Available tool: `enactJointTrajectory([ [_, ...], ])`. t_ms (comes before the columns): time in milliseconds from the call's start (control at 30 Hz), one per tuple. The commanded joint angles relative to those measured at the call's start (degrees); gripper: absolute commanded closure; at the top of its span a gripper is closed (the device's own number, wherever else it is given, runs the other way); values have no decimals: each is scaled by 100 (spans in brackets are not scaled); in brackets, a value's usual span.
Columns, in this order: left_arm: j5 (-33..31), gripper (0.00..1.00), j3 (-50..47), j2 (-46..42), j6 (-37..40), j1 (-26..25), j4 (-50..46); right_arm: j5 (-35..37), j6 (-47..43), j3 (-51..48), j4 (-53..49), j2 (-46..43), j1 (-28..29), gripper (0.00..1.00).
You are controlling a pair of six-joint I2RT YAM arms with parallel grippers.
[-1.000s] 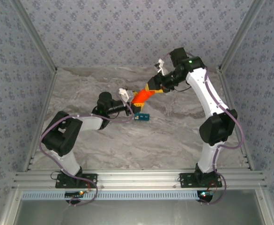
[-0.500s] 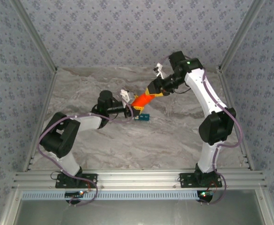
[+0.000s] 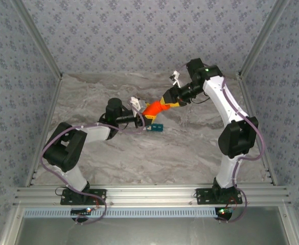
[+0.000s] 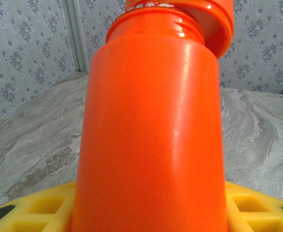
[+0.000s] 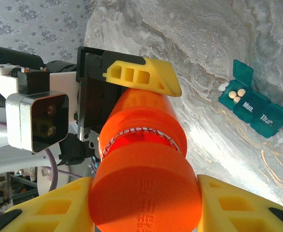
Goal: Sort the pills into containers
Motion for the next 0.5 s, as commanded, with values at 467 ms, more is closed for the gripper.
enactJointTrajectory([
  [467,422,100,202,-386,-58,-65,328,-303,-2,27,37,148,170,57],
])
